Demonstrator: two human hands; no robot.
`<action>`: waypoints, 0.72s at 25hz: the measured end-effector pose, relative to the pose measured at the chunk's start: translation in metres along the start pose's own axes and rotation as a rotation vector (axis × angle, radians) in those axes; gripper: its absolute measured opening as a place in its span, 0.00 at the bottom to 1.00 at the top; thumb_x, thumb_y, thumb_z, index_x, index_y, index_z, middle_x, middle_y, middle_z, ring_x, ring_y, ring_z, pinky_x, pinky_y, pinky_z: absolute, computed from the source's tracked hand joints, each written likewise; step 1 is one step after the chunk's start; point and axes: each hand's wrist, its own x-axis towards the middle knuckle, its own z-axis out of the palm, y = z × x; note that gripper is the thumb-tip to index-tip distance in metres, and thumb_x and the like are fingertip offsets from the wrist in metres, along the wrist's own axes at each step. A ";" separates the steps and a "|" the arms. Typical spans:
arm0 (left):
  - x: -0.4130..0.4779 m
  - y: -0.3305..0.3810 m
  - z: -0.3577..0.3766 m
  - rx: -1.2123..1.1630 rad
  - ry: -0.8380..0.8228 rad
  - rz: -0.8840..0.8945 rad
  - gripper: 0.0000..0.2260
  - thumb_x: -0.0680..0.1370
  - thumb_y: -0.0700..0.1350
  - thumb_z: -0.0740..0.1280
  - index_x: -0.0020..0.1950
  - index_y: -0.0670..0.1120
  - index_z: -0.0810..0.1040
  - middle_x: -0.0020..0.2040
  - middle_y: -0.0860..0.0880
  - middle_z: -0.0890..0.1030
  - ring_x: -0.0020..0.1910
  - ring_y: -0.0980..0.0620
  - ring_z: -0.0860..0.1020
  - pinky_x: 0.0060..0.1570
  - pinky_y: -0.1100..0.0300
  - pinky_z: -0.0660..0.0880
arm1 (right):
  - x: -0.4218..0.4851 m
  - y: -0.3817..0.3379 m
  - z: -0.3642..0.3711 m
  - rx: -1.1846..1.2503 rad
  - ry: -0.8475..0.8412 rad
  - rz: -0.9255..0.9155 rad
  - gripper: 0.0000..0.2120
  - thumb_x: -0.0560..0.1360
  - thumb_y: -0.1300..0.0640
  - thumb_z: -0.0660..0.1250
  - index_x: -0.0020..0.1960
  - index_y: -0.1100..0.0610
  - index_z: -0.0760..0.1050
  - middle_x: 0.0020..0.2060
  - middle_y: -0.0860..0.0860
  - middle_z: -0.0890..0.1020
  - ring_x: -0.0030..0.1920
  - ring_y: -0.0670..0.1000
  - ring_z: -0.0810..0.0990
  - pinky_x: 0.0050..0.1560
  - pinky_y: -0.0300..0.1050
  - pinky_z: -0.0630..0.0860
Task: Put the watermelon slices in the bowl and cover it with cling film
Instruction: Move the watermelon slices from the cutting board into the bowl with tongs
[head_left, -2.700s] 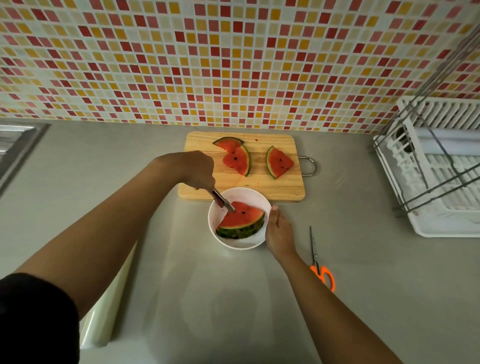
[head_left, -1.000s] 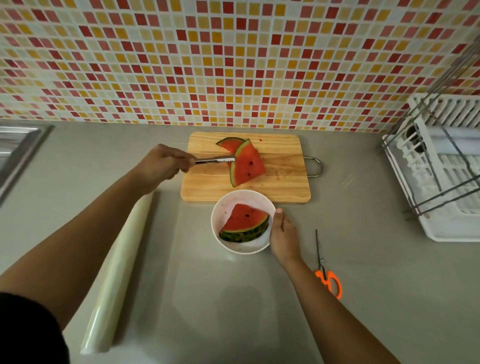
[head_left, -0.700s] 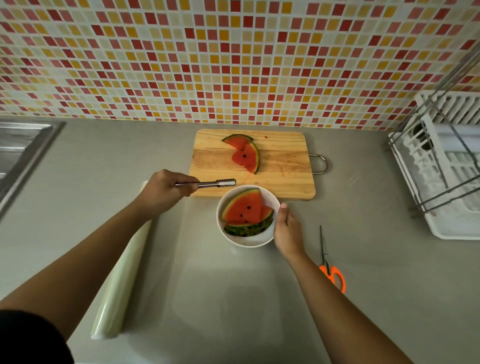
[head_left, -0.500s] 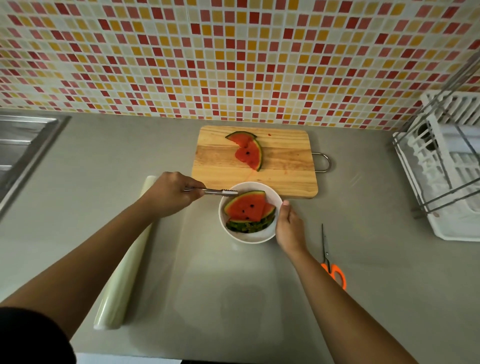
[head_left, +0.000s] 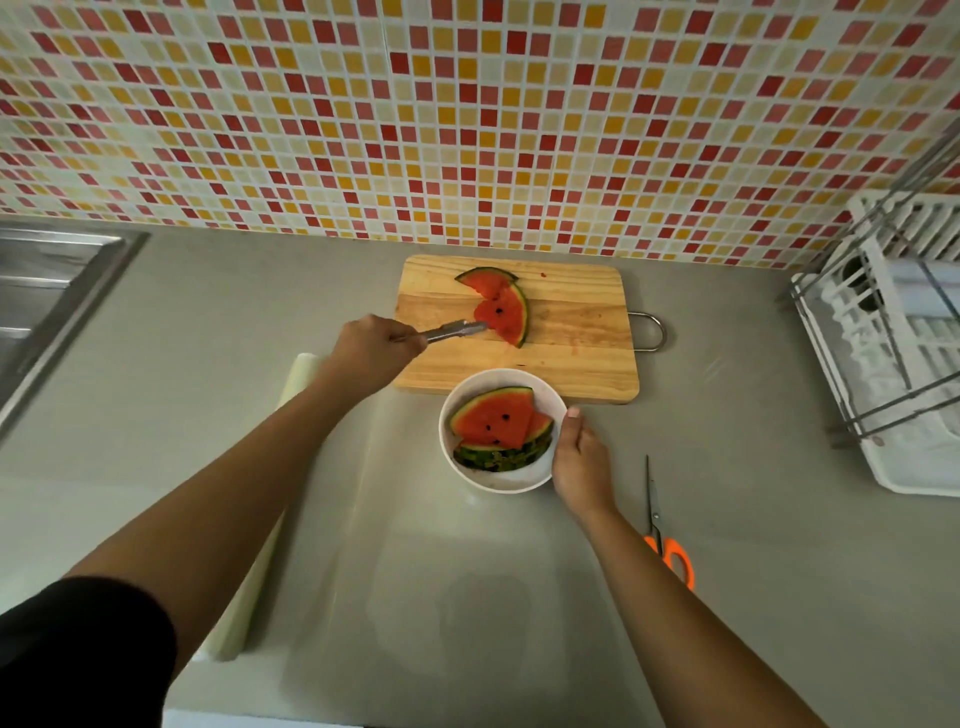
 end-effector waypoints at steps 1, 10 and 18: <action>0.014 0.002 0.005 -0.100 -0.002 -0.120 0.11 0.76 0.49 0.66 0.49 0.44 0.84 0.38 0.48 0.82 0.35 0.52 0.75 0.34 0.62 0.69 | 0.001 0.000 0.000 -0.001 -0.003 -0.005 0.23 0.80 0.45 0.45 0.49 0.56 0.75 0.40 0.52 0.78 0.45 0.56 0.77 0.45 0.48 0.71; 0.088 0.001 0.021 -0.441 -0.320 -0.404 0.06 0.73 0.43 0.67 0.41 0.40 0.78 0.29 0.46 0.76 0.21 0.55 0.61 0.19 0.67 0.56 | 0.003 0.008 0.001 0.001 -0.008 -0.020 0.21 0.80 0.45 0.46 0.44 0.54 0.75 0.34 0.48 0.78 0.38 0.48 0.78 0.37 0.45 0.71; 0.090 0.005 0.034 -0.516 -0.462 -0.264 0.05 0.75 0.42 0.65 0.39 0.45 0.73 0.31 0.49 0.74 0.24 0.55 0.63 0.20 0.66 0.60 | 0.003 0.010 0.002 0.014 0.004 -0.016 0.20 0.80 0.43 0.47 0.45 0.49 0.75 0.36 0.43 0.79 0.41 0.43 0.78 0.38 0.40 0.72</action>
